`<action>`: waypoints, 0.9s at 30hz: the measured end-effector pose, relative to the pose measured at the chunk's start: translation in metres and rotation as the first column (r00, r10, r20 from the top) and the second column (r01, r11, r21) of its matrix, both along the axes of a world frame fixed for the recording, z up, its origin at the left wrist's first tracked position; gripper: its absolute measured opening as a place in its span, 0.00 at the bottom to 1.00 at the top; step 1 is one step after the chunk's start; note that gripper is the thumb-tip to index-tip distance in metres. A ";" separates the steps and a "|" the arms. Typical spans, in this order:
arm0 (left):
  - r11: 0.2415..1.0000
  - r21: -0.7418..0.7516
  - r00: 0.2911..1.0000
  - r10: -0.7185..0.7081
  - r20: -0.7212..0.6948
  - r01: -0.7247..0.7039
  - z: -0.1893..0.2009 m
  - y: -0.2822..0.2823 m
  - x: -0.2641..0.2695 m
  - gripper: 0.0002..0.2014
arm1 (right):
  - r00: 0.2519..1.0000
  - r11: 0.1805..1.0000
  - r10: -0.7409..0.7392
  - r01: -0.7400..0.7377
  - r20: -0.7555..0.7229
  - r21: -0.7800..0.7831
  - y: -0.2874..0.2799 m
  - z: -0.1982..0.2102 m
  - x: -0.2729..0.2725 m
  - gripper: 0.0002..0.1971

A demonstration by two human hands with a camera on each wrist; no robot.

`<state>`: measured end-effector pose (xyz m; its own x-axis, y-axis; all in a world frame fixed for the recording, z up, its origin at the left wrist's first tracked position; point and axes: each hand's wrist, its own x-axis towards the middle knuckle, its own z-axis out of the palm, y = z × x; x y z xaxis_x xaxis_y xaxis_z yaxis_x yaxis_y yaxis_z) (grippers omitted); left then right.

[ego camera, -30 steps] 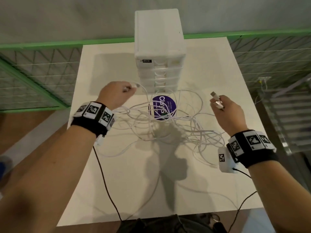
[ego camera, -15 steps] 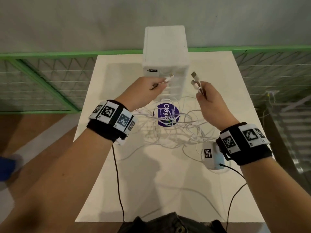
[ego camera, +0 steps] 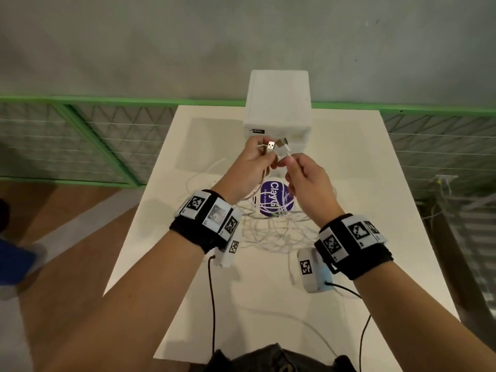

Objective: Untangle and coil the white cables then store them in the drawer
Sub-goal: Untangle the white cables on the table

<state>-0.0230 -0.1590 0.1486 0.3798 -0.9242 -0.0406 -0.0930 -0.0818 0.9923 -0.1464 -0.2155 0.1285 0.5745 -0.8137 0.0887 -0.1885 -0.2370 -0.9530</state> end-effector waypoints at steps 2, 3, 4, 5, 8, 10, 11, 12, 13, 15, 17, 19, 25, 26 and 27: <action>0.997 -0.045 0.996 0.064 -0.070 -0.067 0.003 0.002 -0.002 0.09 | 0.999 0.999 0.032 -0.033 0.025 0.029 0.004 -0.001 0.002 0.12; 0.993 -0.070 0.994 0.087 -0.069 -0.091 0.003 0.003 -0.002 0.09 | 0.998 0.997 0.054 -0.056 0.041 0.055 0.007 -0.002 0.002 0.12; 0.990 -0.089 0.994 0.103 -0.045 -0.106 0.002 0.004 -0.003 0.09 | 0.996 0.994 0.067 -0.071 0.052 0.080 0.009 -0.004 0.003 0.12; 0.988 -0.105 0.994 0.109 -0.011 -0.109 0.000 0.006 -0.004 0.09 | 0.996 0.992 0.071 -0.076 0.059 0.102 0.011 -0.004 0.003 0.11; 0.988 -0.110 0.991 0.118 0.070 -0.110 -0.003 0.012 -0.010 0.08 | 0.994 0.980 0.060 -0.076 0.090 0.185 0.021 -0.004 0.002 0.10; 0.983 -0.115 0.983 0.154 0.102 -0.142 -0.003 0.014 -0.015 0.08 | 0.990 0.968 0.049 -0.079 0.129 0.239 0.026 -0.007 0.002 0.09; 0.981 -0.115 0.980 0.169 0.105 -0.157 -0.003 0.015 -0.017 0.07 | 0.989 0.966 0.040 -0.074 0.141 0.246 0.028 -0.007 0.002 0.09; 0.979 -0.114 0.978 0.180 0.106 -0.167 -0.002 0.016 -0.020 0.07 | 0.988 0.966 0.029 -0.066 0.149 0.250 0.030 -0.008 0.001 0.09; 0.978 -0.114 0.977 0.187 0.106 -0.174 -0.001 0.017 -0.023 0.07 | 0.988 0.964 0.017 -0.057 0.155 0.258 0.031 -0.010 0.001 0.08; 0.978 -0.106 0.976 0.191 0.106 -0.180 -0.001 0.018 -0.027 0.07 | 0.988 0.961 0.003 -0.046 0.156 0.274 0.033 -0.014 -0.001 0.08; 0.979 -0.091 0.974 0.191 0.119 -0.181 -0.001 0.018 -0.032 0.10 | 0.987 0.958 0.026 -0.069 0.156 0.279 0.037 -0.015 -0.002 0.09; 0.980 -0.086 0.970 0.189 0.151 -0.178 -0.004 0.018 -0.034 0.12 | 0.984 0.959 0.082 -0.120 0.156 0.255 0.042 -0.011 -0.004 0.09; 0.989 -0.090 0.979 0.132 0.154 -0.119 -0.005 0.022 -0.041 0.13 | 0.976 0.957 0.121 -0.163 0.184 0.239 0.045 -0.004 -0.010 0.11; 0.989 -0.092 0.977 0.130 0.167 -0.116 -0.004 0.022 -0.041 0.12 | 0.974 0.954 0.138 -0.180 0.182 0.240 0.045 -0.004 -0.010 0.11; 0.989 -0.095 0.974 0.132 0.184 -0.116 -0.004 0.022 -0.041 0.11 | 0.971 0.952 0.167 -0.204 0.172 0.229 0.045 -0.004 -0.010 0.11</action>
